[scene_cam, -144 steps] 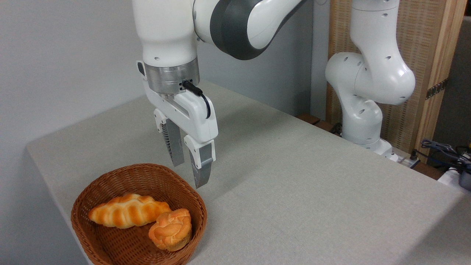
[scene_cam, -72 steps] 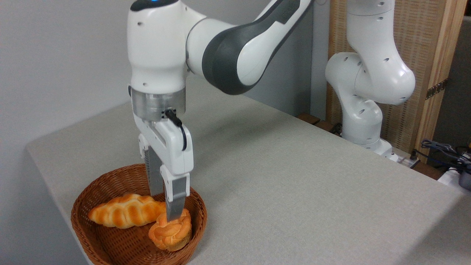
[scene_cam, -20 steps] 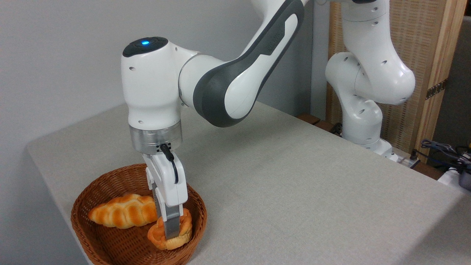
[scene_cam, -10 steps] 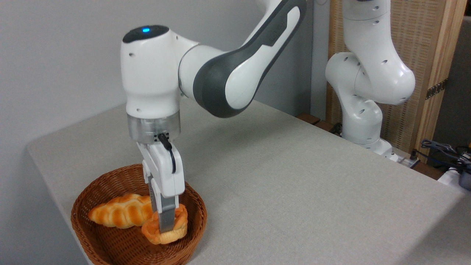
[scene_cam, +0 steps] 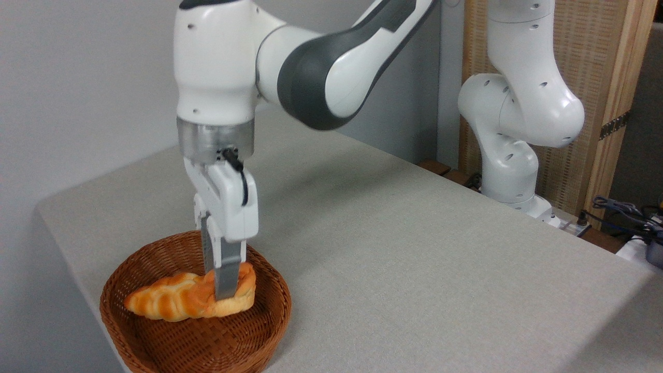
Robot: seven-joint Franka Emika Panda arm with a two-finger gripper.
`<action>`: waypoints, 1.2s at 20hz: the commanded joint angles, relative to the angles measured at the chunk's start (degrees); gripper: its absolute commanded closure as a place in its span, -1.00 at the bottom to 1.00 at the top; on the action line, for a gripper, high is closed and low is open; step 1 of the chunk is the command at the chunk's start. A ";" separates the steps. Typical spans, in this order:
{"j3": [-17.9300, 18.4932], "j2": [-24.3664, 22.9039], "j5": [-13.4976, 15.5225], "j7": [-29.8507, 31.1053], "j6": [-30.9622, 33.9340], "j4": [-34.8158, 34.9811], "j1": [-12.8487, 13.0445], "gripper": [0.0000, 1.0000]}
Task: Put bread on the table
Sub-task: 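Lift the orange bun up out of the basket, then carry the bun away from the basket and lower it onto the table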
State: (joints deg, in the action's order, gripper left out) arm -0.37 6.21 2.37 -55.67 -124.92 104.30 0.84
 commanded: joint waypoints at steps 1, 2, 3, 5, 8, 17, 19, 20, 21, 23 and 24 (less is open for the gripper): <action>0.72 -4.36 1.06 0.39 6.87 0.29 -0.05 0.26; 0.72 -5.15 1.06 0.39 9.32 0.29 -0.13 0.26; 0.72 -5.59 1.06 0.39 10.56 0.29 -0.13 0.26; 0.81 -6.73 1.06 0.39 15.38 0.37 -0.22 0.26; 1.60 -7.70 1.06 0.21 20.49 0.46 -0.13 0.24; 3.09 -9.64 1.06 -0.31 30.44 3.53 -0.13 0.19; 3.09 -9.72 1.06 -0.31 30.35 4.67 -0.05 0.19; 3.09 -9.73 1.06 -0.40 30.35 4.86 -0.05 0.19; 3.09 -9.73 1.06 -0.40 30.18 5.55 -0.05 0.19; 3.09 -9.73 1.06 -0.40 29.65 6.78 -0.05 0.19; 3.09 -9.73 0.97 -0.49 29.39 7.49 -0.05 0.19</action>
State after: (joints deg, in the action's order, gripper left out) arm 2.15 -1.93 2.59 -55.74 -95.15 108.78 0.39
